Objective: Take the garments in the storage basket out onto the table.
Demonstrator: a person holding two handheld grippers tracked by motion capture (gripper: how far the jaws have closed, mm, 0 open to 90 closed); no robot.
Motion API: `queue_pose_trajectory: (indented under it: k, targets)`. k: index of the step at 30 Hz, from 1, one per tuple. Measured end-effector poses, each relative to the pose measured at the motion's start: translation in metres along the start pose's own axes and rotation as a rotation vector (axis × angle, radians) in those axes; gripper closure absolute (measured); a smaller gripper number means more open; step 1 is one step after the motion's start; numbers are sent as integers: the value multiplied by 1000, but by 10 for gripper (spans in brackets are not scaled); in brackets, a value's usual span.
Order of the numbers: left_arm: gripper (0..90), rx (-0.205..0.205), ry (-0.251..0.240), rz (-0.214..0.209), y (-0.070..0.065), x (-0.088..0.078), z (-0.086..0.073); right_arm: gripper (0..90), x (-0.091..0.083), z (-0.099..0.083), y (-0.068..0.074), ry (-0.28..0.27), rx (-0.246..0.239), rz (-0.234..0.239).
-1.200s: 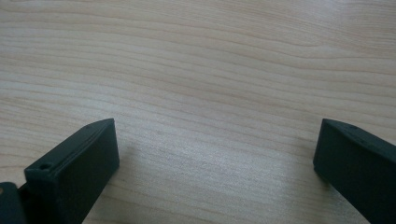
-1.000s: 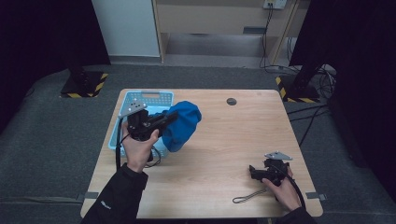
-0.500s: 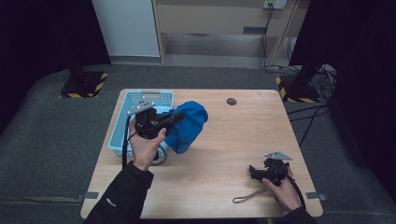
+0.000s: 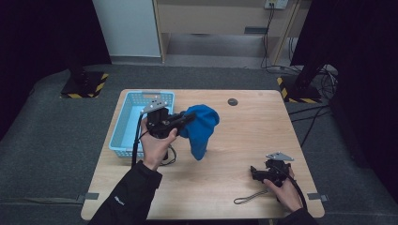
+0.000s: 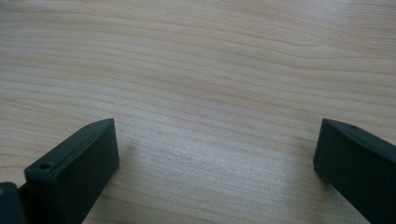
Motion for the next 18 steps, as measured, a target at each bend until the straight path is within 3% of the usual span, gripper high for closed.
queue_pose_trajectory:
  k: [18]
  targets:
    - [805,6,56,-26,-11,28,-17,4,0,0,0,0,0,0]
Point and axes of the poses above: each handheld gripper's, and its own axes: x roughly forward along the jaws, z roughly out of its top, y roughly to its left, the point moved 3 cm from there along x, roughly forward along the jaws, and after that the axes turned 4 degrees about z, right-handed, at the moved point
